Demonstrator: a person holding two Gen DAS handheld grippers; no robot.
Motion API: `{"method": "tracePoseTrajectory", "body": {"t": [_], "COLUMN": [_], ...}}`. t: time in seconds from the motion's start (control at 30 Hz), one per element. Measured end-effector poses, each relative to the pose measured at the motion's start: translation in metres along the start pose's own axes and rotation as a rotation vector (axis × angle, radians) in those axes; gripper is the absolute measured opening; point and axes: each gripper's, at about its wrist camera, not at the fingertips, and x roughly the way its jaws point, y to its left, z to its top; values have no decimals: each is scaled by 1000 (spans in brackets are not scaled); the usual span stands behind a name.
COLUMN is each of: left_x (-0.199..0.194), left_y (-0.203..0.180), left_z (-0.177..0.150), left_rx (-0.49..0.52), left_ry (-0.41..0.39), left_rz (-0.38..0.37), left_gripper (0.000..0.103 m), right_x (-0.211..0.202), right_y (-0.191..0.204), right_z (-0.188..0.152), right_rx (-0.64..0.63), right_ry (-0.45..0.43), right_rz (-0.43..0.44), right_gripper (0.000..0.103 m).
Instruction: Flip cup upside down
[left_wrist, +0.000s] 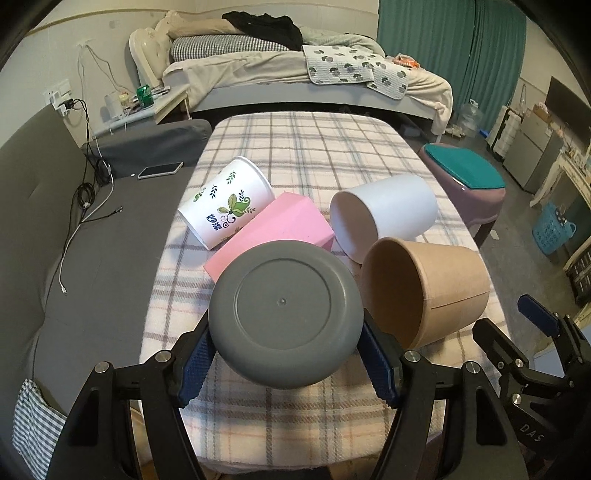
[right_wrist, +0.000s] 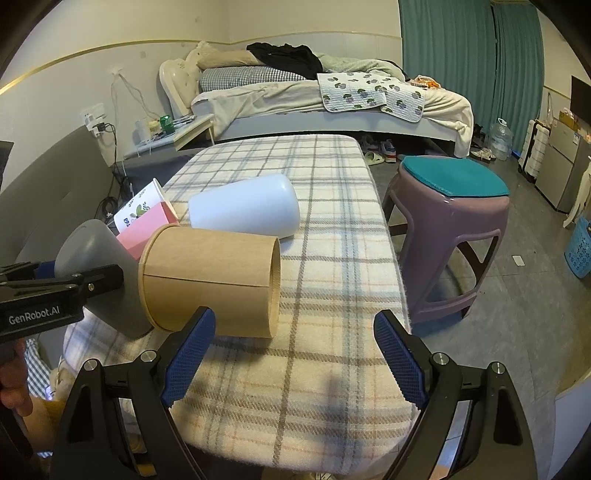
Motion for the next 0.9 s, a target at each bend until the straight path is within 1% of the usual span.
{"method": "tracePoseTrajectory", "body": {"t": [0.27, 0.37, 0.43, 0.57, 0.67, 0.83, 0.9], "left_x": [-1, -7, -12, -26, -41, -79, -94], "left_y": [0, -3, -6, -8, -7, 4, 8], "left_z": [-4, -3, -2, 0, 3, 6, 5], "left_rx": [-13, 6, 20, 27, 20, -10, -11], "left_ry": [-13, -49, -73, -116, -152, -244, -277], "left_rz": [-18, 4, 15, 15, 7, -35, -39], "left_gripper": [75, 80, 80, 80, 81, 81, 81], "right_x": [-1, -1, -4, -9, -15, -35, -45], "right_y": [0, 1, 2, 4, 5, 7, 12], "right_z": [0, 0, 0, -1, -1, 0, 2], "right_rx": [1, -5, -9, -16, -18, -16, -19], "right_ry": [-2, -5, -11, -26, -46, -114, -140], "right_rz": [-1, 0, 2, -5, -14, -5, -1], "right_gripper": [88, 88, 88, 88, 88, 88, 88]}}
